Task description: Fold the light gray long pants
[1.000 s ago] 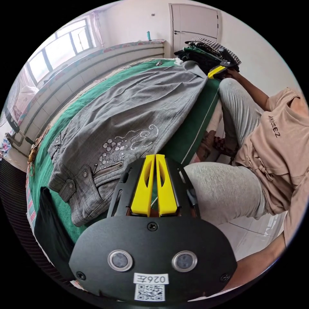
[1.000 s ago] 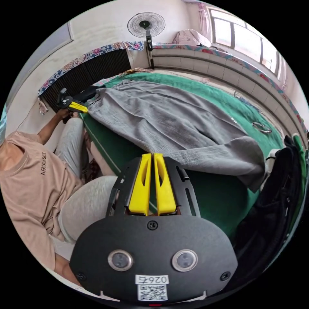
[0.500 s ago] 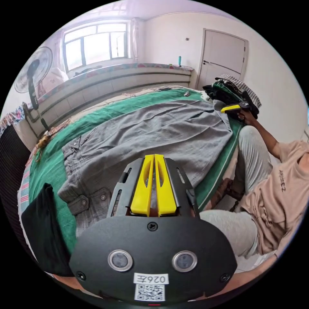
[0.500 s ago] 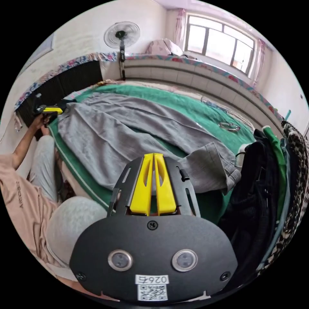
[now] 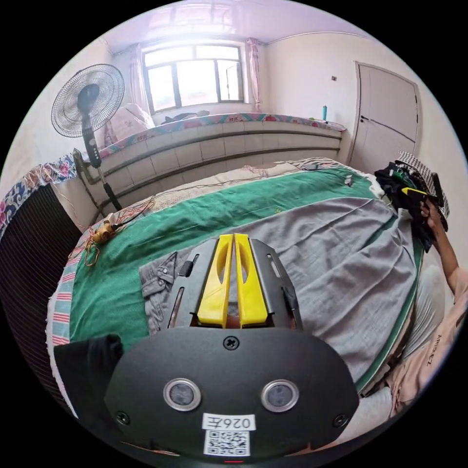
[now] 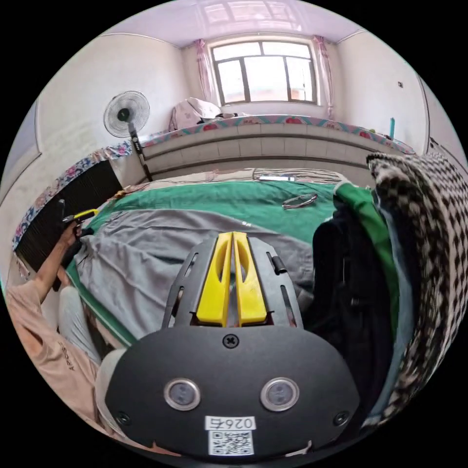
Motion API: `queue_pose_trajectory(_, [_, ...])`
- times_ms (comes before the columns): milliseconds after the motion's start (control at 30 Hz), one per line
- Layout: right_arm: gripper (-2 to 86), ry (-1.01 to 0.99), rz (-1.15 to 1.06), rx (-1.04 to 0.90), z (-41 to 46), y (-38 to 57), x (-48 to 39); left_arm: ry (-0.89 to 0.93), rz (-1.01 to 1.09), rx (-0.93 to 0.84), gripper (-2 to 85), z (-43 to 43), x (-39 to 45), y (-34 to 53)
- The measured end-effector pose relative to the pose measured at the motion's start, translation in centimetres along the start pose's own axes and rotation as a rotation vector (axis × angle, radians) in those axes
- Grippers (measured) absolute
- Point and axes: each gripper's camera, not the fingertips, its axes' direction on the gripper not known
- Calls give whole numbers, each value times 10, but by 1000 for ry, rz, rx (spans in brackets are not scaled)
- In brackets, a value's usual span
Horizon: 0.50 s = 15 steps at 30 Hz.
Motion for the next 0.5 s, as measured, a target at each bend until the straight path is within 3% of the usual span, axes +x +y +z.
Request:
queue_pose_trajectory(200, [40, 167, 51, -265, 118, -102, 42, 36, -83, -169, 165, 110, -35, -48])
queue_pose_trajectory(267, [84, 159, 100, -388, 162, -118, 63, 58, -100, -316, 204, 158, -44, -49])
queue_pose_trajectory(300, [94, 129, 109, -425, 172, -119, 67, 64, -97, -372, 203, 170, -45, -48])
queue_pose_trajectory(367, [33, -93, 84, -666, 217, -111, 71, 19, -24, -351, 186, 177, -39, -48])
queue_pose_trajectory(400, [18, -89, 73, -701, 222, -108, 68, 25, -4, -354, 150, 176, -38, -48])
queue_pose_trajectory(433, [0, -5, -2, -630, 212, -111, 57, 37, 17, -364, 79, 169, -37, -49])
queue_pose_trajectory(500, [-10, 92, -131, -508, 182, -114, 30, 60, 26, -328, 19, 154, -38, -45])
